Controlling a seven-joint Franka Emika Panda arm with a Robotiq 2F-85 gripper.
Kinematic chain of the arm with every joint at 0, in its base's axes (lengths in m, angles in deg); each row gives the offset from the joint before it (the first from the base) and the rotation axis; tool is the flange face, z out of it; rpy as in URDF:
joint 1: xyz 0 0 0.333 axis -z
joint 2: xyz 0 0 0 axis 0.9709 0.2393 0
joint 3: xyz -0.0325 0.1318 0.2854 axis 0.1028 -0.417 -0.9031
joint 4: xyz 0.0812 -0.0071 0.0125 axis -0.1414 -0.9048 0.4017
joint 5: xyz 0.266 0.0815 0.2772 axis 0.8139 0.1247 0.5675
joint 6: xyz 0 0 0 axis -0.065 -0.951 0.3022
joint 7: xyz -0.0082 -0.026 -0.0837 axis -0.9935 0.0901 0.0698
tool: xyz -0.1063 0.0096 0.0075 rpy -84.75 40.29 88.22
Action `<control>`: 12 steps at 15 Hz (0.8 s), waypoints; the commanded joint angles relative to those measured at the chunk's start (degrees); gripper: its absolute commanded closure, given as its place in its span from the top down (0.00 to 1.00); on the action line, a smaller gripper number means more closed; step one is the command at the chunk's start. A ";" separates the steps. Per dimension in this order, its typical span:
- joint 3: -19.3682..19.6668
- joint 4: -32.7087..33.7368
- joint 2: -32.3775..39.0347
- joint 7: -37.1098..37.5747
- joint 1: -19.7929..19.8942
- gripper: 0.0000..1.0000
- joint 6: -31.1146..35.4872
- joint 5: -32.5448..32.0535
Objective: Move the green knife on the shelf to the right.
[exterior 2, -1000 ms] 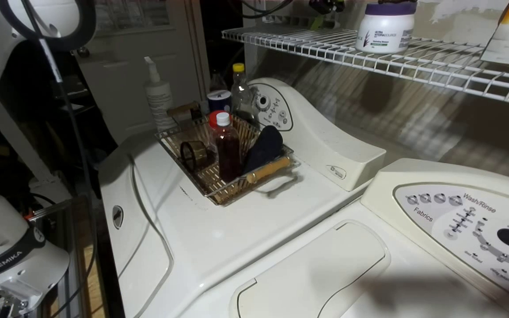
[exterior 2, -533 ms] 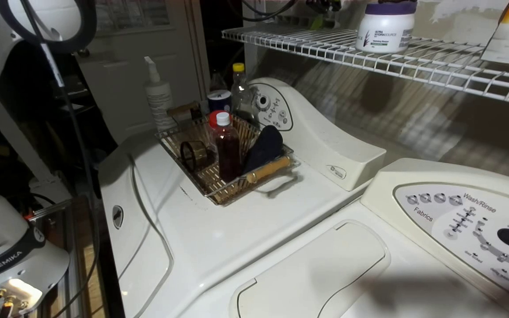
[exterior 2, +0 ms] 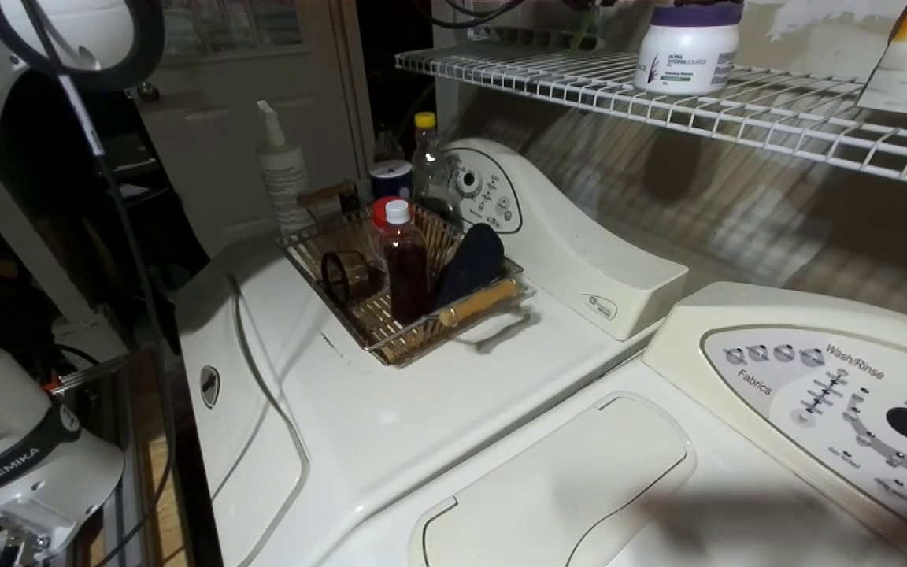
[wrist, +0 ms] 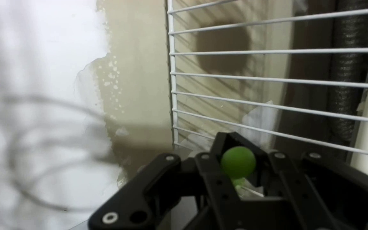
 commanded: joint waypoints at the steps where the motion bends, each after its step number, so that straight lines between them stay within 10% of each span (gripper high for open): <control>1: -3.55 0.16 -0.77 -3.37 2.18 0.03 -2.12 4.31; 12: -7.06 0.24 -0.84 -3.32 5.69 0.03 -3.80 6.74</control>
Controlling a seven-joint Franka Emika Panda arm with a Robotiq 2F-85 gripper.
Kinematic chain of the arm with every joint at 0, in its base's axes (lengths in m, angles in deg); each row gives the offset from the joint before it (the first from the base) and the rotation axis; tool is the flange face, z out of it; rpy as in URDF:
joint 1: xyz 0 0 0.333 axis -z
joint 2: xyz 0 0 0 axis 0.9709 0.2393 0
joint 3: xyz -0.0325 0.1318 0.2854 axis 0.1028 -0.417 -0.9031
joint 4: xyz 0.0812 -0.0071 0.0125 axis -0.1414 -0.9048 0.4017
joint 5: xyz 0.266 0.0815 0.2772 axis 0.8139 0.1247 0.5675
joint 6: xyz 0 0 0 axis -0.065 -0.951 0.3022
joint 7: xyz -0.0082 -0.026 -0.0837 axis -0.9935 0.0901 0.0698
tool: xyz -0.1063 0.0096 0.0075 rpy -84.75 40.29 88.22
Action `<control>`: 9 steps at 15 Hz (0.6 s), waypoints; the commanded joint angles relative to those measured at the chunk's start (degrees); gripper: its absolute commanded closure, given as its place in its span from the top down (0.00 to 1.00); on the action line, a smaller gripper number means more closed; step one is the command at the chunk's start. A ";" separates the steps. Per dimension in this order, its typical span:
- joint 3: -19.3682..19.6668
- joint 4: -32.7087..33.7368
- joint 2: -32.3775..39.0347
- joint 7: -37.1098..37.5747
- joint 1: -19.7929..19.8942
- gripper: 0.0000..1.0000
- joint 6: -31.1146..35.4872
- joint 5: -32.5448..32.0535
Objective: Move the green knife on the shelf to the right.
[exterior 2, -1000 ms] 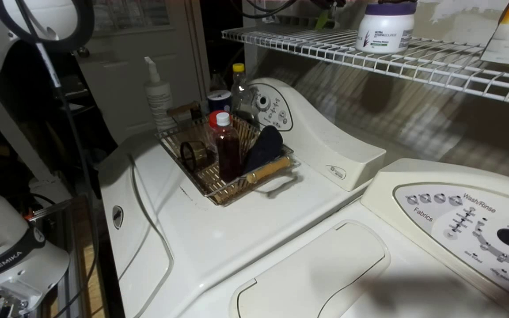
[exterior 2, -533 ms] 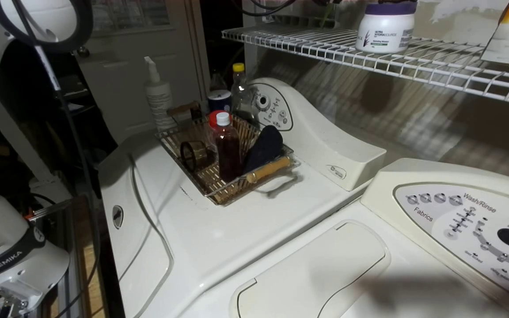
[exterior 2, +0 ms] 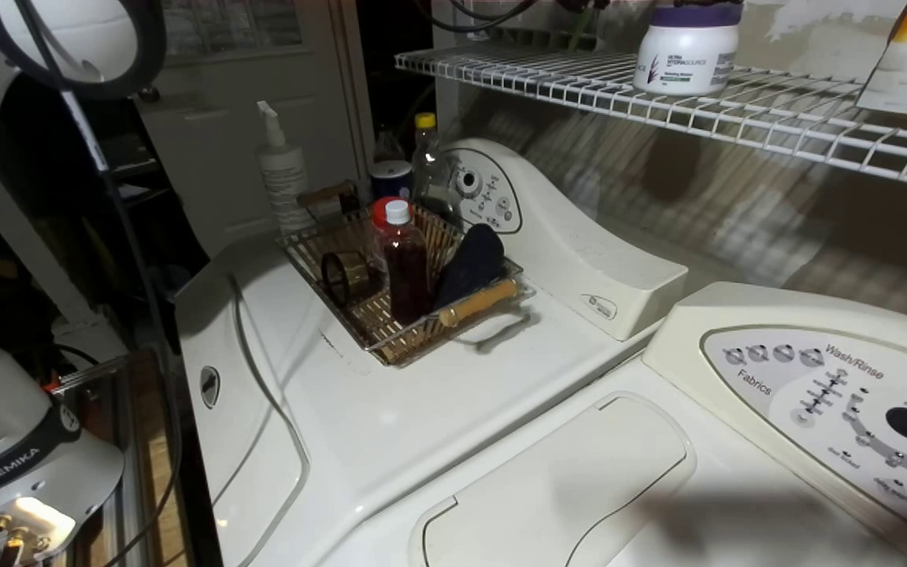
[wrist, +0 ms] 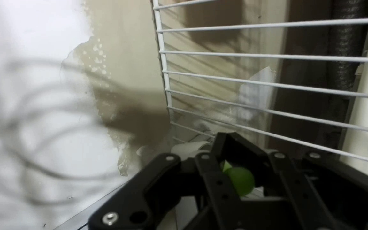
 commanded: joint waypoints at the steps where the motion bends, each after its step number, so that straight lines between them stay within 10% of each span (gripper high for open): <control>1: -0.16 0.10 -0.71 -0.87 0.91 0.03 -1.81 0.27; 9: 1.10 -0.21 -0.61 0.07 1.24 0.03 -4.44 -1.01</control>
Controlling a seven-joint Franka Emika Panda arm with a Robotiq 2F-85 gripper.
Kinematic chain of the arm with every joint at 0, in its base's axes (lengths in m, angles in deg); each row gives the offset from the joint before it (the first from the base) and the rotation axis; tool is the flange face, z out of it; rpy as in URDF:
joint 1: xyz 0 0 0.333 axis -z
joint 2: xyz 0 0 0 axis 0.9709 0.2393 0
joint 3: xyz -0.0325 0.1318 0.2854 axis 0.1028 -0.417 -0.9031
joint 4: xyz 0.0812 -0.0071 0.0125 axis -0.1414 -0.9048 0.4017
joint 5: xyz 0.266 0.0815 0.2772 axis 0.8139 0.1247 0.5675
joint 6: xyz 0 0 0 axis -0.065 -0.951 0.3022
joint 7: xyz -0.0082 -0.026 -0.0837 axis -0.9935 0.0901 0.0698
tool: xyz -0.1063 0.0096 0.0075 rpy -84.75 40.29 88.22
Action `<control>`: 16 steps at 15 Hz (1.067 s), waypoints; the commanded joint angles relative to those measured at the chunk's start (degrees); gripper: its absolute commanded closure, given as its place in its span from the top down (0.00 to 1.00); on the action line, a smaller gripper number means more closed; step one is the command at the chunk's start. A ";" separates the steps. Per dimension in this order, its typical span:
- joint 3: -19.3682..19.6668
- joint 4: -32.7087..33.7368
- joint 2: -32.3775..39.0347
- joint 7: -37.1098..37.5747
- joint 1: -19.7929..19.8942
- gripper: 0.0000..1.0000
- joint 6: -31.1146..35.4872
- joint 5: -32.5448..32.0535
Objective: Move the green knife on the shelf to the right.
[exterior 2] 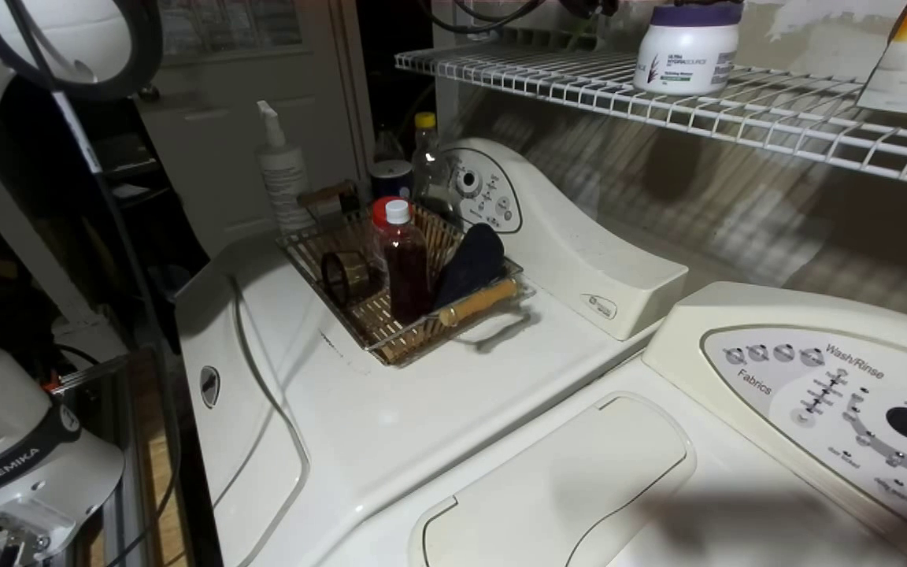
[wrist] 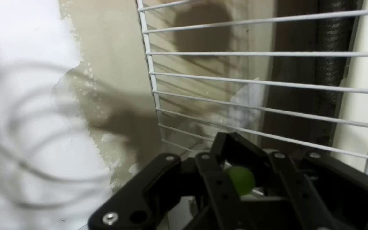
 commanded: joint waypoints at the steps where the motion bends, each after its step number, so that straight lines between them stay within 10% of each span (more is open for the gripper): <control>1: 1.13 -0.24 -0.55 0.32 0.01 0.03 -3.07 -1.24; 10: 5.85 0.38 0.03 1.48 -0.89 0.03 -7.13 -4.31; 12: 6.60 0.62 0.27 1.79 -1.19 0.35 -7.66 -5.14; 16: 7.93 1.04 0.60 2.27 -1.96 0.57 -8.48 -7.38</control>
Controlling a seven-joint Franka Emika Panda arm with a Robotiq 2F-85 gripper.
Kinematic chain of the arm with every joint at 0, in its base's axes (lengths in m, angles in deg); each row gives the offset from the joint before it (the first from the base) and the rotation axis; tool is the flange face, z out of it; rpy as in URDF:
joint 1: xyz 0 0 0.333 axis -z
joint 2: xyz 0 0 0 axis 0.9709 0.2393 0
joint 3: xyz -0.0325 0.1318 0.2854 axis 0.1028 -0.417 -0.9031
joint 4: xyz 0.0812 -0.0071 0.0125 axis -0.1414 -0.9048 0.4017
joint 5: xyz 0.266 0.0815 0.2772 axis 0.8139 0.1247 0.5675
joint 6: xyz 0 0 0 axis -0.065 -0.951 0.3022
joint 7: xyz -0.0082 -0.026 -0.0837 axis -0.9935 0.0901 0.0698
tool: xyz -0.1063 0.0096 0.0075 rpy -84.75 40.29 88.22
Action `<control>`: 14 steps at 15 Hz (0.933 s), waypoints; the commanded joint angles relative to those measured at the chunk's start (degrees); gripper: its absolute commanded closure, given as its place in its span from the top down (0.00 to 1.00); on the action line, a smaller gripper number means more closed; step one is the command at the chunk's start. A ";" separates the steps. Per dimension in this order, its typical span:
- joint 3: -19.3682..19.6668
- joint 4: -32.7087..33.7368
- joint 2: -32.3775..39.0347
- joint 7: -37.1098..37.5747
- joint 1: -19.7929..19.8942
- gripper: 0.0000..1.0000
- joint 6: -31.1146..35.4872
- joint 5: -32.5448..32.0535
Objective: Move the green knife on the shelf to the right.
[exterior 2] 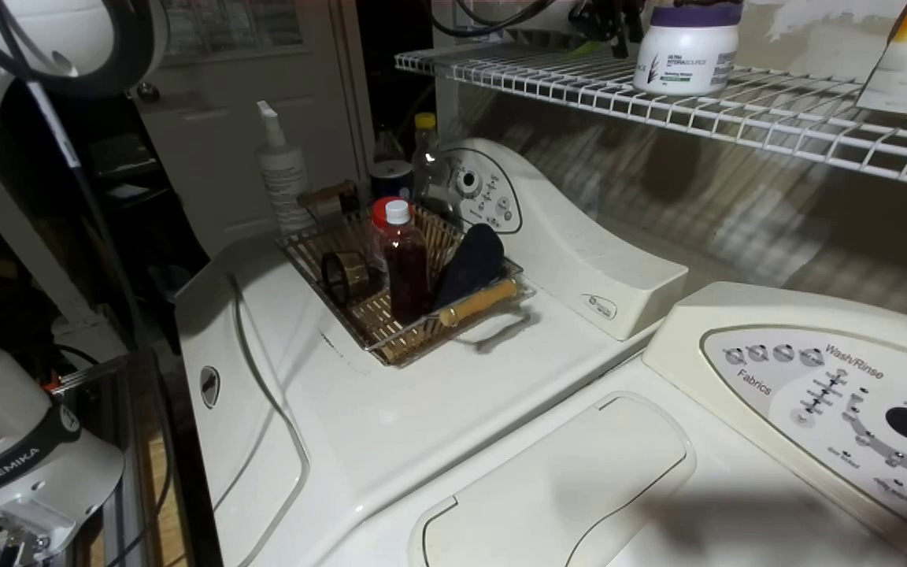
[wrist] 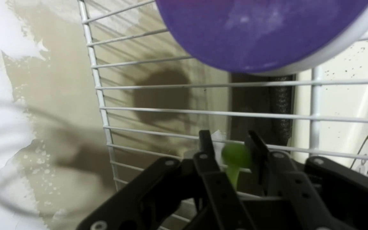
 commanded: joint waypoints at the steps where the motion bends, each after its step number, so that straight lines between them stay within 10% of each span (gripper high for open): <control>1: 1.81 1.25 0.51 1.40 -1.38 0.63 -1.65 -2.80; 6: 2.63 1.45 0.45 1.69 -2.14 0.97 -1.91 -4.50; 14: 0.69 -1.82 -4.22 8.42 -3.23 1.00 -3.83 -0.34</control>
